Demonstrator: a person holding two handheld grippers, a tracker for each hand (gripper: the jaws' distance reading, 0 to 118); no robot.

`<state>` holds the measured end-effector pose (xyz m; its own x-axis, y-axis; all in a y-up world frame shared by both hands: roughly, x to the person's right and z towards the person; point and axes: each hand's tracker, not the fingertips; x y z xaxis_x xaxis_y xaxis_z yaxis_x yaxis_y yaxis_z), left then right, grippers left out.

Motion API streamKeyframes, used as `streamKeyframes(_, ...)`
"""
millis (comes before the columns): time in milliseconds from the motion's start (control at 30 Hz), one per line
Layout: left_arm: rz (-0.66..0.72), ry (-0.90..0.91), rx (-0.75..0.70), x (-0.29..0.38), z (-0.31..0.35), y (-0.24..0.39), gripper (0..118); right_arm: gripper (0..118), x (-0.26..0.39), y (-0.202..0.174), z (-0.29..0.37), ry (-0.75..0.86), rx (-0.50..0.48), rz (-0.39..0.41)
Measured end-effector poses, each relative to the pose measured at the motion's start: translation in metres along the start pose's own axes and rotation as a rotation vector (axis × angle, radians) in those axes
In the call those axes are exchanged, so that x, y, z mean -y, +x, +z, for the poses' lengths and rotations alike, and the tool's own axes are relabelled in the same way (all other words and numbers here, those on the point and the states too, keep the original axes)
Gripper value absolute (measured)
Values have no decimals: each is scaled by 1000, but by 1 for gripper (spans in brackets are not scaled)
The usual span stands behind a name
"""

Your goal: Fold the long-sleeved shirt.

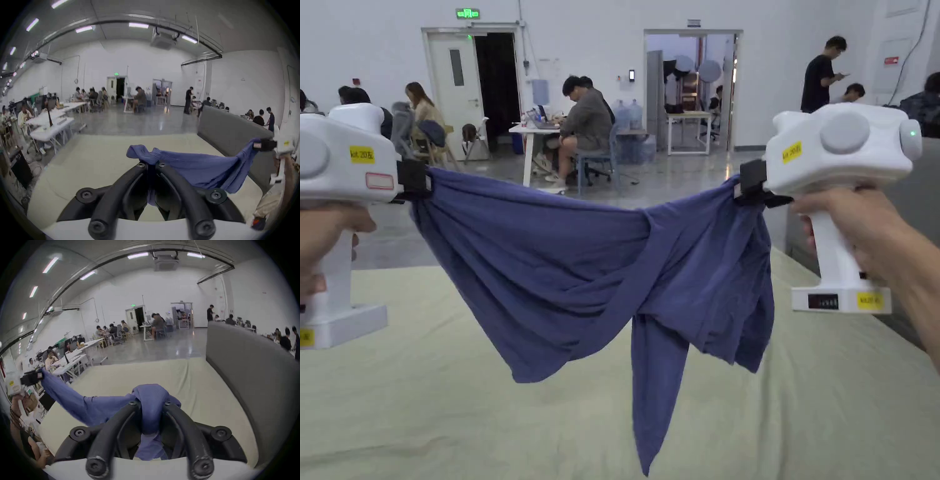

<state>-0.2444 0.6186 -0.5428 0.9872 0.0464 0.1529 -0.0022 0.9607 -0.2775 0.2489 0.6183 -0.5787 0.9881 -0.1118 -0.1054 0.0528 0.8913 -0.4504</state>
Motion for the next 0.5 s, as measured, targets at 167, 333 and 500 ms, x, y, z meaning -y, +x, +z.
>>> streamKeyframes(167,12,18,-20,-35,8,3,0,15,-55,-9,-8,-6,6,-25)
streamKeyframes(333,11,31,-27,-33,3,7,0,15,-51,-16,-14,8,26,-2)
streamKeyframes(500,1,-61,-19,18,-25,8,0,15,2,-9,-48,-60,34,16)
